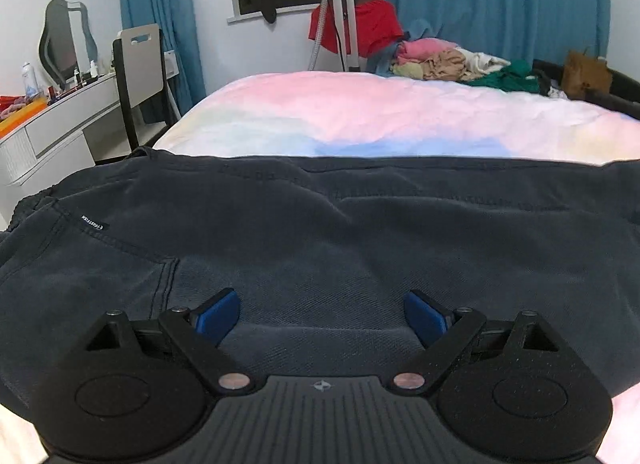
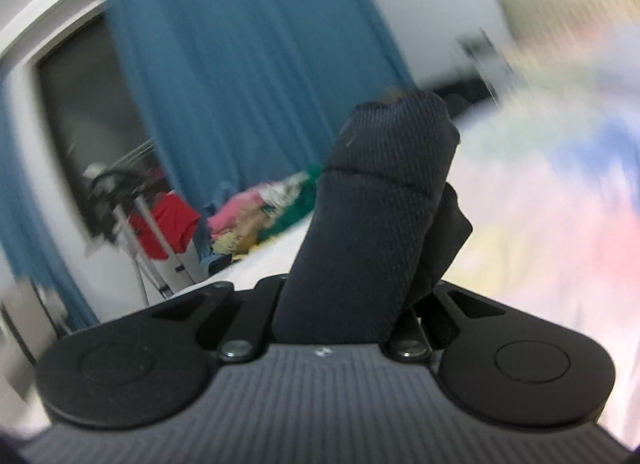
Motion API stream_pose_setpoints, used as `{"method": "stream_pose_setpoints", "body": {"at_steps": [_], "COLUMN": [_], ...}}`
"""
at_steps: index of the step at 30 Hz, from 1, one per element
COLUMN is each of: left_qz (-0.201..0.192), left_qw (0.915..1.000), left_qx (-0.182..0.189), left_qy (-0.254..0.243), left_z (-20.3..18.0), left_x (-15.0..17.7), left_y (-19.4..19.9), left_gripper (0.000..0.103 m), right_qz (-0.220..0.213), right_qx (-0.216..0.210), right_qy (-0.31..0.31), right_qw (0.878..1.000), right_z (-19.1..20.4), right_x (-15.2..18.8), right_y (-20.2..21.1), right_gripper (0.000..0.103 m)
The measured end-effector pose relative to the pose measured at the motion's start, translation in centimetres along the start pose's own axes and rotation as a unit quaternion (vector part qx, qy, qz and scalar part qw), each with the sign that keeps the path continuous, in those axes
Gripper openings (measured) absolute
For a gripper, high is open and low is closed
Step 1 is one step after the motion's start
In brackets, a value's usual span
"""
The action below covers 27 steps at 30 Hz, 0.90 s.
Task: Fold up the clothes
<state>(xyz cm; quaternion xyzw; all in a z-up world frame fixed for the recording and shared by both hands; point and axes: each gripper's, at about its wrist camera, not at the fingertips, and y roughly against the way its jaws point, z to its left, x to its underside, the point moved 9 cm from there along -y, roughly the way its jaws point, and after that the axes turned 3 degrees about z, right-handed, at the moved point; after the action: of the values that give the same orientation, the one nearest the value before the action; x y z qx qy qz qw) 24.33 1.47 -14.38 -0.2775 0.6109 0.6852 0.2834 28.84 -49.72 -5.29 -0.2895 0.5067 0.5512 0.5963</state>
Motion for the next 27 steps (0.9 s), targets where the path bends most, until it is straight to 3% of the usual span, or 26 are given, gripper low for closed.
{"method": "stream_pose_setpoints", "body": {"at_steps": [4, 9, 13, 17, 19, 23, 27], "left_qz": [-0.007, -0.026, -0.047, -0.063, -0.066, -0.077, -0.083], "left_qw": [0.9995, 0.9970, 0.9933, 0.9910, 0.9897, 0.9866, 0.9876], "left_qx": [0.020, 0.033, 0.043, 0.046, 0.055, 0.072, 0.069], "left_qy": [0.024, 0.066, 0.096, 0.109, 0.115, 0.125, 0.114], "left_z": [1.1, 3.5, 5.3, 6.7, 6.8, 6.5, 6.1], "left_x": [-0.5, -1.5, -2.6, -3.0, -3.1, -3.4, -3.4], "left_y": [1.0, 3.5, 5.2, 5.8, 6.0, 6.3, 5.9], "left_gripper": [0.092, 0.092, 0.092, 0.092, 0.092, 0.092, 0.092], "right_qz": [-0.041, -0.050, 0.010, 0.080, 0.082, 0.085, 0.119], "right_qx": [-0.038, -0.084, -0.134, -0.165, -0.157, -0.160, -0.182], "right_qy": [0.161, 0.315, 0.400, 0.495, 0.499, 0.445, 0.410], "right_qw": [0.985, 0.944, 0.906, 0.849, 0.849, 0.877, 0.886], "right_z": [9.8, 21.2, 26.6, 29.4, 29.5, 30.9, 32.8], "right_x": [1.1, 6.1, 15.5, 24.8, 25.4, 22.0, 22.7], "right_y": [3.0, 4.9, 6.8, 8.5, 8.8, 9.1, 9.3], "right_gripper": [0.014, 0.014, 0.014, 0.014, 0.014, 0.014, 0.016]}}
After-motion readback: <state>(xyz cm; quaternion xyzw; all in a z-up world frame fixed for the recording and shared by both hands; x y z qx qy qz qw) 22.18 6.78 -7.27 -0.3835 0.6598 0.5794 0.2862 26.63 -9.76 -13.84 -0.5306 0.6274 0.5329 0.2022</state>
